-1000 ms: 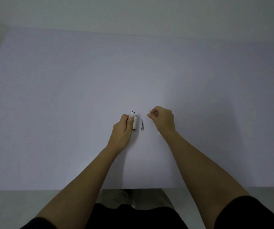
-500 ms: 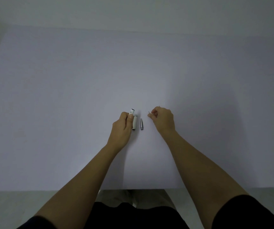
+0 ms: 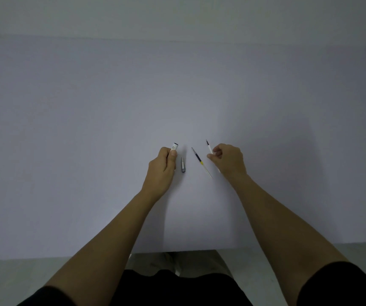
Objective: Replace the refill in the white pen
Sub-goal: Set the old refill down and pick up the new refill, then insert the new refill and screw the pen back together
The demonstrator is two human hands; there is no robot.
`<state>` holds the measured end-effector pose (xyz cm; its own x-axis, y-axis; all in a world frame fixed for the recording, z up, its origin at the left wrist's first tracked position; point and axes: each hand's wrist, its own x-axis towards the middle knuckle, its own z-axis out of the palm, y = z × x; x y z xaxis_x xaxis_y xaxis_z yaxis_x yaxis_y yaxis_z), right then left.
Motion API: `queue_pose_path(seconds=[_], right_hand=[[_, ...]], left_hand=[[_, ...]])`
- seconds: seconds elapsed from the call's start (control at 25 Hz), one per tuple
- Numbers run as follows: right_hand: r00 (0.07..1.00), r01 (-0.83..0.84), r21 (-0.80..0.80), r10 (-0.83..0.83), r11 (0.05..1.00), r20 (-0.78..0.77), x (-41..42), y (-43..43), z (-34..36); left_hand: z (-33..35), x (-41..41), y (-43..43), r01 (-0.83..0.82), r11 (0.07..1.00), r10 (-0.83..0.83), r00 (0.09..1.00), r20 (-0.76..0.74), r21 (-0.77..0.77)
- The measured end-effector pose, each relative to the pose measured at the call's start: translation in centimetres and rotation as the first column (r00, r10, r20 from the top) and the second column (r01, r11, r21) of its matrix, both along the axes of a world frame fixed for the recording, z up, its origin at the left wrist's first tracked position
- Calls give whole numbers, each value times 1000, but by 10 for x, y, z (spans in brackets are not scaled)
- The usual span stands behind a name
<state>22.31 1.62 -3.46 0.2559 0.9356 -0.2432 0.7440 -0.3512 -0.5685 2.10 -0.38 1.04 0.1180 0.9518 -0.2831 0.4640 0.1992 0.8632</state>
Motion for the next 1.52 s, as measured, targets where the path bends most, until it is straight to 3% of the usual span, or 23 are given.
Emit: queue_pose_path(seconds=[0.24, 0.36, 0.44, 0.52, 0.6, 0.72, 1.28, 1.44, 1.52], right_hand=[[995, 86, -6, -86, 996, -53, -3, 0, 2], [948, 193, -7, -188, 981, -258, -6, 6, 17], [831, 266, -19, -239, 964, -503, -11, 10, 33], [645, 340, -41, -264, 940, -717, -18, 10, 51], [493, 384, -42, -243, 922, -835, -25, 6, 66], [402, 389, -19, -189, 921, -896, -33, 0, 77], [447, 308, 56, -92, 950, -890, -48, -6, 83], [567, 151, 84, -17, 985, -823, -54, -12, 80], [553, 141, 65, -24, 988, -833, -57, -14, 79]], left_hand=[[1, 3, -3, -6, 1000, 6, 1000, -10, -7], [2, 1, -4, 0, 1000, 0, 1000, -19, -11], [4, 0, -5, 12, 1000, -12, 1000, -17, -19], [5, -2, -6, 36, 999, -36, 999, -21, -16], [5, -3, -7, 62, 998, -62, 997, -35, 6], [5, -3, -8, 101, 994, -98, 993, -67, 40], [12, -3, -8, 136, 985, -131, 990, -52, 102], [18, -4, -5, 147, 976, -141, 989, -47, 160], [19, -4, -4, 136, 976, -130, 990, -47, 171]])
